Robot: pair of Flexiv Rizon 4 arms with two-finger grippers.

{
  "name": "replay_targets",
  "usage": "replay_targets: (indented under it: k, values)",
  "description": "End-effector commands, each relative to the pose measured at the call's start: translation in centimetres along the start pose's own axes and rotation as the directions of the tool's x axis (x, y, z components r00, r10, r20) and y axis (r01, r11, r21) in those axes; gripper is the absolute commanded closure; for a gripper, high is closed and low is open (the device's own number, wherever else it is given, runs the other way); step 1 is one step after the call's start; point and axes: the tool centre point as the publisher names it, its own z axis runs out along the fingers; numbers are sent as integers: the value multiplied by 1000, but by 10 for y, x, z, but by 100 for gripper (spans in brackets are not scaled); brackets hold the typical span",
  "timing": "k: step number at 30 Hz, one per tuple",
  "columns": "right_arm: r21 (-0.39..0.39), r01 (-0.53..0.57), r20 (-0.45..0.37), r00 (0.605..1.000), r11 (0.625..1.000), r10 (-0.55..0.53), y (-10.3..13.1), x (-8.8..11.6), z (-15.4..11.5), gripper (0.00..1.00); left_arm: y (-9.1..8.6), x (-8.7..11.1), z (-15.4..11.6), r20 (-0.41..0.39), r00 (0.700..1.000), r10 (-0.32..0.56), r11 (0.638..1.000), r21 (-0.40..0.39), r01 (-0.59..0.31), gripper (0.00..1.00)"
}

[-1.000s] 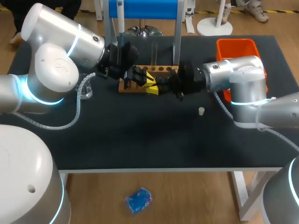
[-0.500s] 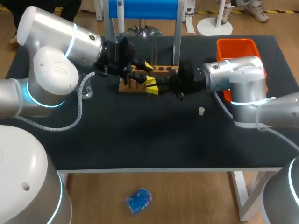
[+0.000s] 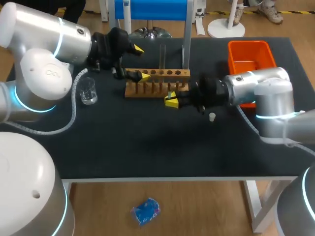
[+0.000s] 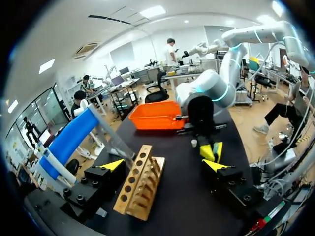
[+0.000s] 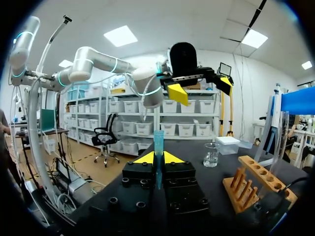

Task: Invert the test tube, pick up the pipette, mount the tip to pipette, aspirate from beaker and dispense into the tube, eject the tip, return the pipette, and cap with the stopper.

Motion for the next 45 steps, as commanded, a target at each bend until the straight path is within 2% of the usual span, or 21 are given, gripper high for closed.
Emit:
replay_targets:
  k: [1, 12, 19, 24, 27, 36, 40, 42, 43, 45]
  values:
    - [34, 6, 37, 999, 999, -8, 13, 26, -21, 100, 10, -8, 3, 24, 999, -25, 1000, 9, 24, 0]
    - [55, -16, 64, 998, 998, 13, 11, 51, -59, 100, 32, -29, 7, 98, 990, -100, 995, 11, 100, 0]
    - [79, -7, 86, 996, 997, 0, 8, 58, -69, 100, 44, -49, 2, 213, 960, -182, 983, 42, 177, 0]
    - [79, -7, 86, 996, 997, 0, 8, 58, -69, 100, 45, -70, -3, 330, 907, -261, 965, 97, 242, 0]
    - [79, -7, 86, 996, 997, 0, 8, 58, -69, 100, 43, -87, -5, 394, 865, -310, 951, 148, 273, 0]
    - [79, -7, 86, 996, 997, 0, 8, 58, -69, 100, 30, -136, 3, 487, 759, -432, 898, 306, 316, 0]
    - [79, -7, 86, 996, 997, 0, 8, 58, -69, 100, 29, -155, 15, 501, 722, -478, 873, 360, 328, 0]
    - [79, -7, 86, 996, 997, 0, 8, 58, -69, 100, 28, -162, 20, 532, 691, -490, 869, 364, 336, 0]
    - [79, -7, 86, 996, 997, 0, 8, 58, -69, 100, 27, -165, 23, 522, 686, -507, 858, 381, 344, 0]
    - [79, -7, 86, 996, 997, 0, 8, 58, -69, 100, 27, -165, 23, 522, 686, -507, 858, 381, 344, 0]
